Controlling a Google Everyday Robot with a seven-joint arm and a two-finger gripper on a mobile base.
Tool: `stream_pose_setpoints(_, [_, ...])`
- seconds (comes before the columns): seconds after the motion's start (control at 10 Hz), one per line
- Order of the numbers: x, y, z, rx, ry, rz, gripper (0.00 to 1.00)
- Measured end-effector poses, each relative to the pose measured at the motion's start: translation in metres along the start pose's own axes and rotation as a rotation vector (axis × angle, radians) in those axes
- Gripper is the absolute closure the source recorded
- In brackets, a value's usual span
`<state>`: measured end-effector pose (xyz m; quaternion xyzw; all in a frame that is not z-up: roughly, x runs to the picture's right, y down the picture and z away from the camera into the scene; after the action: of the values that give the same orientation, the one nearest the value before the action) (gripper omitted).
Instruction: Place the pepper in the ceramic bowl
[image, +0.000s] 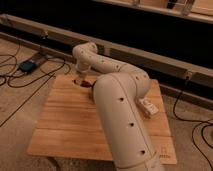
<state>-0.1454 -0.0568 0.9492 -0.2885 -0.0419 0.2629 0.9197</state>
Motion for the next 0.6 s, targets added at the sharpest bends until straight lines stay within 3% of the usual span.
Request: stream_pose_setpoints(0.6, [0.037,-0.029,-0.018,0.077,0.043,0.045,1.0])
